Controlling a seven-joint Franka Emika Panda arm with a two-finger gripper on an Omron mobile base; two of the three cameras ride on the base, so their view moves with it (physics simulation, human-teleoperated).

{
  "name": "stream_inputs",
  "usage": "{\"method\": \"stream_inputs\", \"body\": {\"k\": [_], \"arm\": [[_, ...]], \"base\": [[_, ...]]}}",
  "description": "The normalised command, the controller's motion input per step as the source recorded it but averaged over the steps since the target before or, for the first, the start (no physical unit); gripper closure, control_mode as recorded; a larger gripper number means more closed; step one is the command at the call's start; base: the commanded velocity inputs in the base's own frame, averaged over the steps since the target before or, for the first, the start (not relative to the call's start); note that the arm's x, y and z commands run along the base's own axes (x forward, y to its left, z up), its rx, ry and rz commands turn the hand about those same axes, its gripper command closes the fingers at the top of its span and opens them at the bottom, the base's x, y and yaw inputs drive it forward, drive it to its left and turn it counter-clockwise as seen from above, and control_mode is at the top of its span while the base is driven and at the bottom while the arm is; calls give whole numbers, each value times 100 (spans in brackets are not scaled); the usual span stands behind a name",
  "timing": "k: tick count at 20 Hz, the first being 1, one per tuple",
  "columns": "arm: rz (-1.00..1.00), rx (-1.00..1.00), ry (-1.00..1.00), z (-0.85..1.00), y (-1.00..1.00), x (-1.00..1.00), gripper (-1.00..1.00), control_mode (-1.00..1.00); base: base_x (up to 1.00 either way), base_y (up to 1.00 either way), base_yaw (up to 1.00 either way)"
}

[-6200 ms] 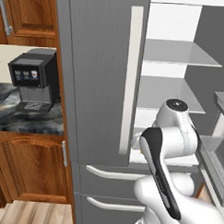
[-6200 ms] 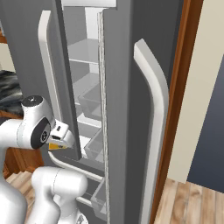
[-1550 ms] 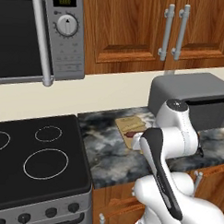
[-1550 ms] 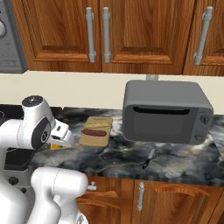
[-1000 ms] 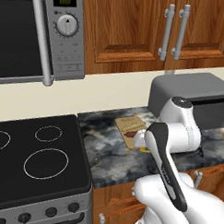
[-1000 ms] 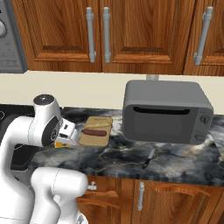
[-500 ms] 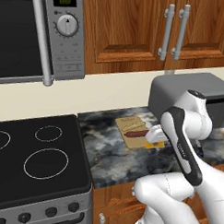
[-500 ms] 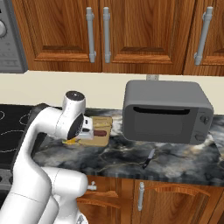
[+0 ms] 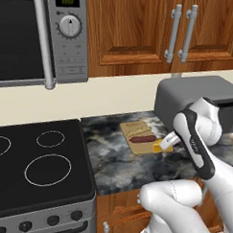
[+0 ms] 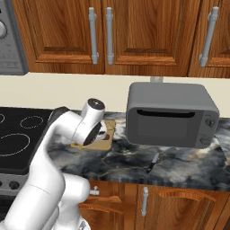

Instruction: Retrieve the sausage and cheese from the fridge and place them on the cutting board on the counter.

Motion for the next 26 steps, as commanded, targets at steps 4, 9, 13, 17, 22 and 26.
{"method": "stream_inputs", "body": {"k": [4,9,13,17,22,26], "arm": [[23,15,5,-26,-10,22,100,-100],[24,18,-1,-20,-12,22,100,-100],[12,9,-3,-4,0,28,100,-100],[0,0,-2,-6,3,27,100,-100],[-2,0,0,-20,7,16,100,-100],[-2,0,0,-31,11,21,100,-100]], "base": [[0,0,0],[0,0,0],[0,0,0],[0,0,0],[0,0,0],[0,0,0]]}}
